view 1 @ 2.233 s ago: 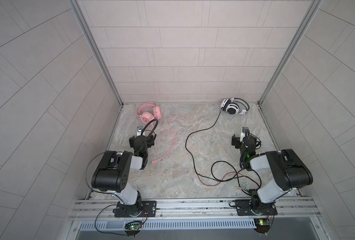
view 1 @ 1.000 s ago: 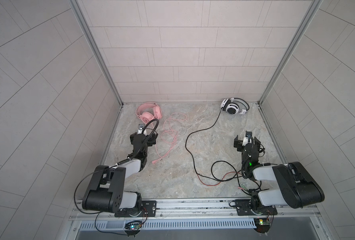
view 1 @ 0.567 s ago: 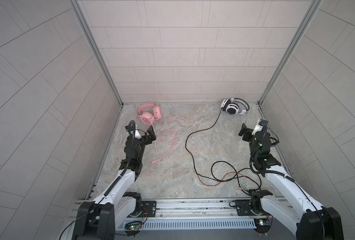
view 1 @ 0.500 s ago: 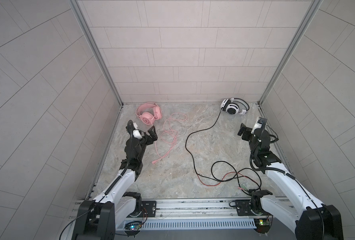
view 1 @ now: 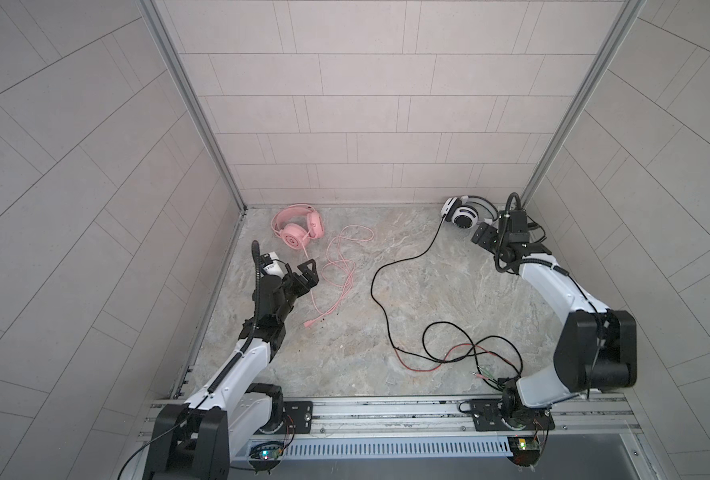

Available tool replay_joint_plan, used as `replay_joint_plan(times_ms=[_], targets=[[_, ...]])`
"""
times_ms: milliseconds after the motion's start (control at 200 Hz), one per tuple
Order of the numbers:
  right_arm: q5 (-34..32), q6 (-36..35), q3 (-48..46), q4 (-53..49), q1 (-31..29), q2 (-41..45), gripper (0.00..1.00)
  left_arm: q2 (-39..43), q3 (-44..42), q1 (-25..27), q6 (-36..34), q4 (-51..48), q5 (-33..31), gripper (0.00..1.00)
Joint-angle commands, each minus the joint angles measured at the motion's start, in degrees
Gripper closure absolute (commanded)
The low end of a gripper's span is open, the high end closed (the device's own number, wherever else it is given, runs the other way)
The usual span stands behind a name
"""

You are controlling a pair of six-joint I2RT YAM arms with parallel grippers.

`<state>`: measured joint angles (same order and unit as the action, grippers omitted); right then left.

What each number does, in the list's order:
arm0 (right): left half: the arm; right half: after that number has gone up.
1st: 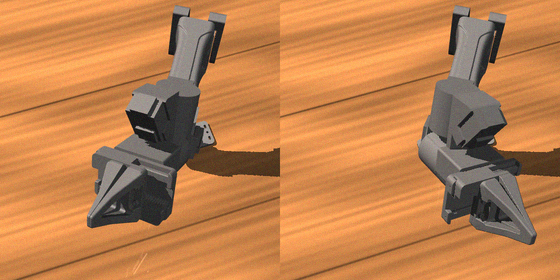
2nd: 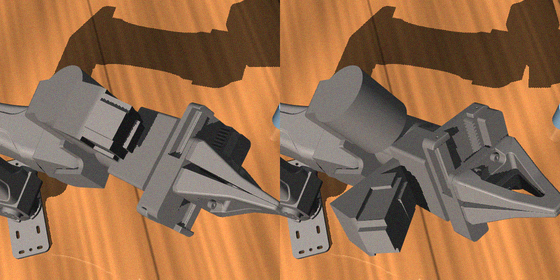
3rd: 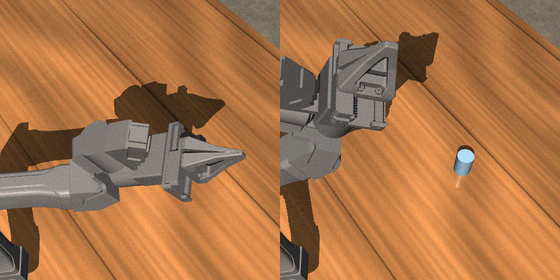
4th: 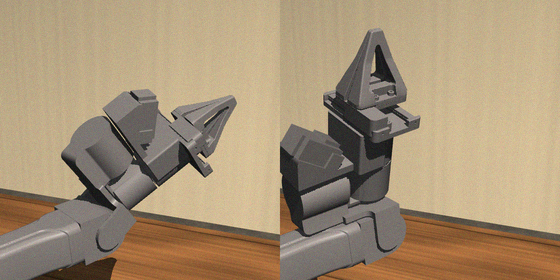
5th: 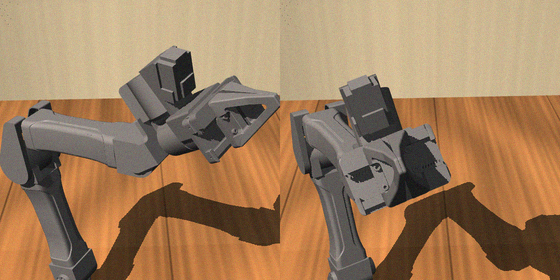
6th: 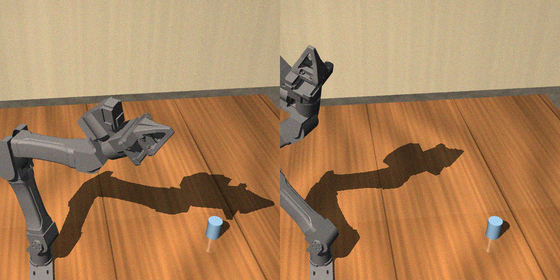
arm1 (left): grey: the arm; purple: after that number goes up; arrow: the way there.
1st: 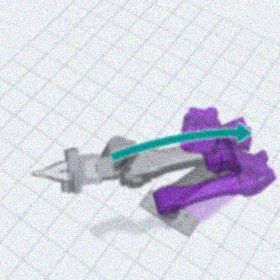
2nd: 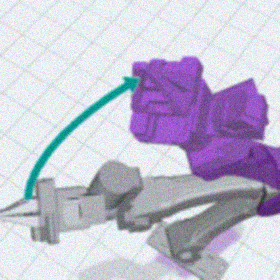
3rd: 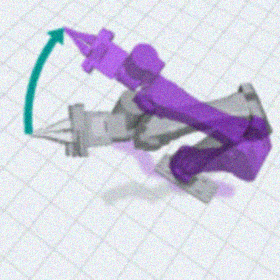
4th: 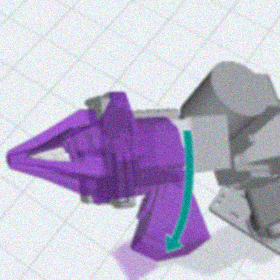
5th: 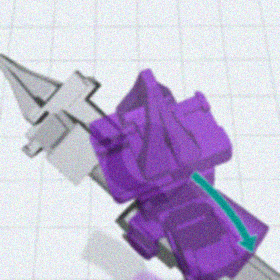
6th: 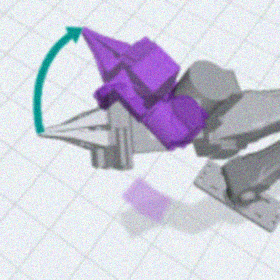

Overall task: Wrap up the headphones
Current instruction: 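Reach the right gripper to the white headset's headband while left arm rises, then grasp the white headset's headband with the right gripper and lift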

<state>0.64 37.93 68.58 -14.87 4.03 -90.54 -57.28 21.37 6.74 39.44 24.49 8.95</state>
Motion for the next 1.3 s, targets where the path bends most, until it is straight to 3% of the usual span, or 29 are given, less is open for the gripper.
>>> replay_joint_plan(times_ms=[0,245,420,625,901,1296], targets=[[7.6,10.5,6.2,-3.7,2.6,-8.6,0.11,0.4,1.1,0.5,0.4,-4.1,-1.2,0.0],[19.3,26.7,22.7,-3.4,5.6,-27.1,0.14,0.3,1.6,0.6,-0.1,-5.0,-1.3,0.0],[19.8,39.4,27.1,3.8,5.7,-34.2,0.17,-2.3,2.8,0.7,-0.2,-4.7,0.9,0.0],[16.7,43.6,33.9,1.8,5.4,-36.6,0.17,-4.1,3.6,1.0,0.4,-5.0,1.6,0.0],[14.9,47.8,38.1,2.6,5.0,-38.1,0.01,-5.8,5.5,1.8,-0.6,-7.0,2.0,0.0],[16.0,49.9,53.3,-5.2,4.6,-49.3,0.01,-6.0,5.8,2.2,-1.2,-7.2,2.2,0.01]])
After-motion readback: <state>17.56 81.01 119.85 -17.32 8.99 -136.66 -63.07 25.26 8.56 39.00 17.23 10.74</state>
